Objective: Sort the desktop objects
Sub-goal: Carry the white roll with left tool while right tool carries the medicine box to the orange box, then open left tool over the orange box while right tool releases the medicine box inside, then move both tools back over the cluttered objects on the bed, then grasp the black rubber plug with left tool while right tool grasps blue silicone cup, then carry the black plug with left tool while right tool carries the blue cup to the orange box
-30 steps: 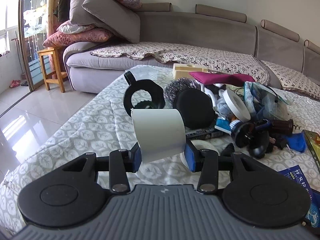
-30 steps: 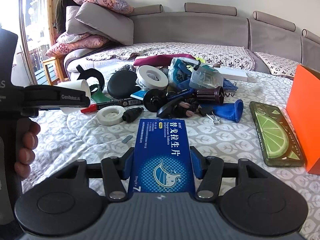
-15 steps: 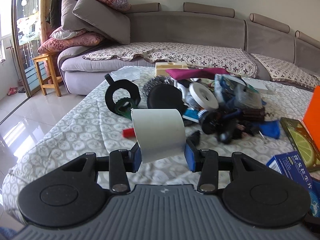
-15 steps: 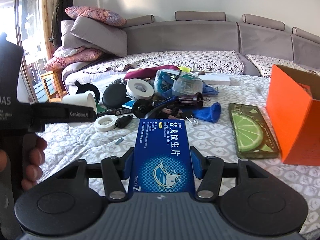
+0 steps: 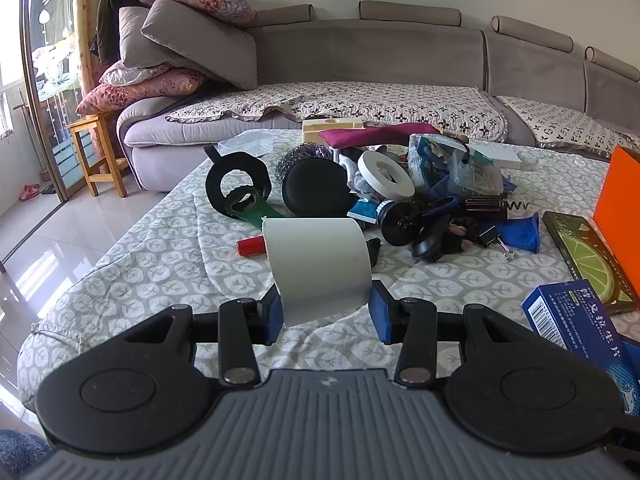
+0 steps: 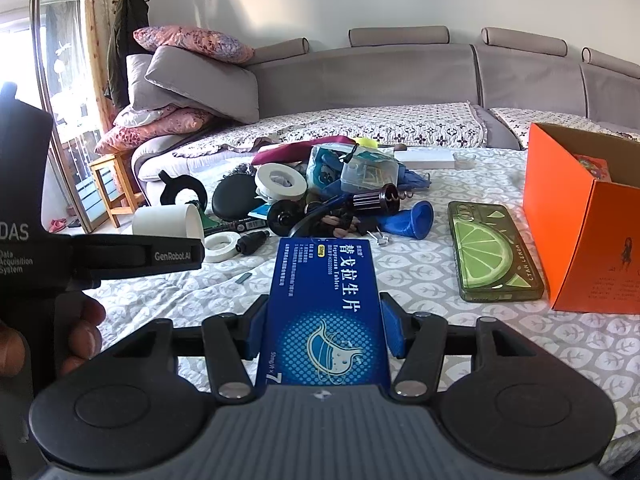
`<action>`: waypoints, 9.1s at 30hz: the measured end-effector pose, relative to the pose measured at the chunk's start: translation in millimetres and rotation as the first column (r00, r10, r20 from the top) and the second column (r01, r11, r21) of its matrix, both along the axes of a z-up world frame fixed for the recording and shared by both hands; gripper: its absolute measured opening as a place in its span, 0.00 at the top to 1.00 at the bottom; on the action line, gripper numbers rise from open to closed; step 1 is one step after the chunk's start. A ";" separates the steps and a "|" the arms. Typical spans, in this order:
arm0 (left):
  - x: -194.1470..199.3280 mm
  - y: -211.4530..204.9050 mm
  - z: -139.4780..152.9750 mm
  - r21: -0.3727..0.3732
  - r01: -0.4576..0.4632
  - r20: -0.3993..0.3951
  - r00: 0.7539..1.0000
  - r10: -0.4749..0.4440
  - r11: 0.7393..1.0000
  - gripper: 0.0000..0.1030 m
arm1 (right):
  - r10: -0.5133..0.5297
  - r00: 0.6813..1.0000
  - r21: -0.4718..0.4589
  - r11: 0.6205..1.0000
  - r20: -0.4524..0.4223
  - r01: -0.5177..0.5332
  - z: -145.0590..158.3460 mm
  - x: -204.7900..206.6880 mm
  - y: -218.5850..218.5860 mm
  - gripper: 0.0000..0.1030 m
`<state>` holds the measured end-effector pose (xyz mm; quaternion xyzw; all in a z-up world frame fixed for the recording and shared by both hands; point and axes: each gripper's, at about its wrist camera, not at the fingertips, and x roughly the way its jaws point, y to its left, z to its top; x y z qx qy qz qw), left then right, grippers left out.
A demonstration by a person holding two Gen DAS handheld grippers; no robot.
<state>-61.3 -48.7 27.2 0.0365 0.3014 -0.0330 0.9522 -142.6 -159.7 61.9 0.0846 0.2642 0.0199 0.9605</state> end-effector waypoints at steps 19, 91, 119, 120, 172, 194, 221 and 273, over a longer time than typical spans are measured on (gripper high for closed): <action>-17.9 -32.5 13.0 -0.003 0.067 -0.012 0.998 -0.067 0.998 0.59 | -0.072 0.996 0.064 0.996 0.054 0.068 19.0 -16.6 -37.5 0.46; 23.0 -288.4 35.8 -0.099 0.565 0.008 0.824 -0.567 0.819 0.58 | -0.516 0.850 0.080 0.857 0.109 0.510 50.8 -19.2 -293.6 0.46; 37.3 -291.4 30.7 -0.132 0.550 -0.052 0.827 -0.560 0.825 0.20 | -0.592 0.803 0.071 0.806 0.075 0.588 39.8 -13.8 -298.7 0.35; 37.8 -289.6 31.4 -0.138 0.546 -0.050 0.829 -0.557 0.826 0.19 | -0.594 0.800 0.072 0.804 0.081 0.590 40.6 -14.6 -298.8 0.33; 57.5 -57.5 -12.6 0.003 0.124 0.122 0.985 -0.124 0.992 0.00 | -0.117 0.992 -0.070 0.990 0.055 0.121 7.7 105.3 -52.4 0.54; 61.0 -46.5 -37.3 0.057 0.099 0.102 0.989 -0.104 0.993 0.29 | -0.111 0.993 -0.020 0.994 -0.047 0.110 -28.9 132.8 -65.2 0.72; 75.1 -45.4 -47.5 0.025 0.130 -0.023 0.991 -0.130 0.991 0.77 | -0.112 0.991 -0.001 0.994 -0.078 0.112 -34.1 140.0 -66.6 0.78; 33.6 -54.3 -9.6 -0.019 0.168 0.059 0.984 -0.166 0.986 0.78 | -0.154 0.985 -0.098 0.982 0.081 0.161 30.2 58.7 -48.8 0.93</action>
